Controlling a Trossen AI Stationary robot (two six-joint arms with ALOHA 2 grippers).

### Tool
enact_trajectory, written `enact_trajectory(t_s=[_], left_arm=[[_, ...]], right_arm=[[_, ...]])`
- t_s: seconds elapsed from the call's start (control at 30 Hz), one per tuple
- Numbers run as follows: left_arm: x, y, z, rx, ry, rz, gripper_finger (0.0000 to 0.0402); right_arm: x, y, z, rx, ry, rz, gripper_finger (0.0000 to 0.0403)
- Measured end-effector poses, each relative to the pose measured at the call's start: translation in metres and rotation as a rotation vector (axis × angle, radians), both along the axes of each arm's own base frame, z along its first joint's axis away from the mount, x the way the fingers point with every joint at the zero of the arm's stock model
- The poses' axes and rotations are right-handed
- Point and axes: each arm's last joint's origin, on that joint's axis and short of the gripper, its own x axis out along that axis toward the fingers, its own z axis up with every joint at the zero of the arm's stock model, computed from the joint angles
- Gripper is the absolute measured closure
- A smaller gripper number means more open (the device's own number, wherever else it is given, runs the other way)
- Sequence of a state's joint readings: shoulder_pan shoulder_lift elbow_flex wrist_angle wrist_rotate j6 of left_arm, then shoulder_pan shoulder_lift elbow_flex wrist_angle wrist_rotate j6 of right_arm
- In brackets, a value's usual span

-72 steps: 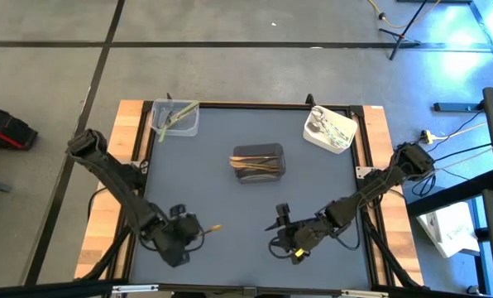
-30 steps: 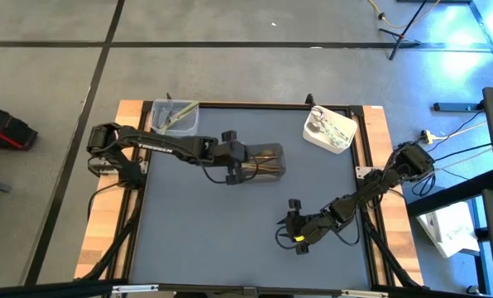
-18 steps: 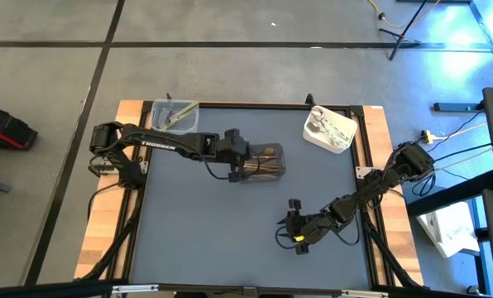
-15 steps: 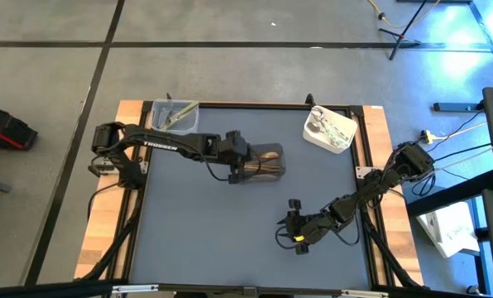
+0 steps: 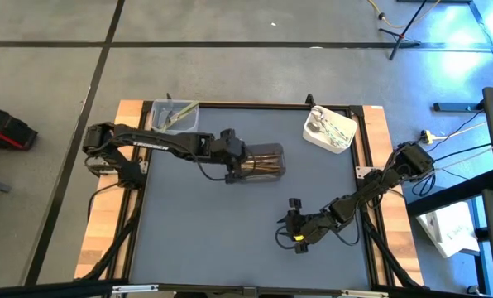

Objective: Sort silverware by color (type)
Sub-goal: Return to Home Position

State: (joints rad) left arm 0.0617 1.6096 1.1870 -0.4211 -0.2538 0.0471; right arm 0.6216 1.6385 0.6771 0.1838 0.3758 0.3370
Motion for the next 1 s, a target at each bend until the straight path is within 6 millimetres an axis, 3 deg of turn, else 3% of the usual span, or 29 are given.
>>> enact_trajectory(t_s=[0.2,0.33,0.43,0.57,0.77,1.0], left_arm=[[-0.023,-0.032,0.035,0.055,-0.067,-0.036,0.031],[-0.046,-0.042,0.057,0.03,-0.148,-0.086,0.0333],[-0.068,-0.047,0.057,-0.031,-0.203,-0.165,0.0353],[-0.096,-0.047,0.042,-0.113,-0.358,-0.281,0.0382],[-0.128,-0.04,0.004,-0.195,-0.574,-0.393,0.0398],[-0.159,-0.035,-0.033,-0.224,-0.656,-0.347,0.04]], right_arm=[[-0.002,-0.001,0.007,-0.013,-0.017,0.022,0.024],[-0.006,-0.004,0.021,-0.047,-0.044,0.067,0.0241],[-0.011,-0.011,0.036,-0.07,-0.054,0.099,0.0258],[-0.019,-0.032,0.054,-0.032,-0.115,0.154,0.0312],[-0.041,-0.094,0.052,0.099,-0.284,0.17,0.0395],[-0.081,-0.142,0.046,0.157,-0.581,0.12,0.0381]])
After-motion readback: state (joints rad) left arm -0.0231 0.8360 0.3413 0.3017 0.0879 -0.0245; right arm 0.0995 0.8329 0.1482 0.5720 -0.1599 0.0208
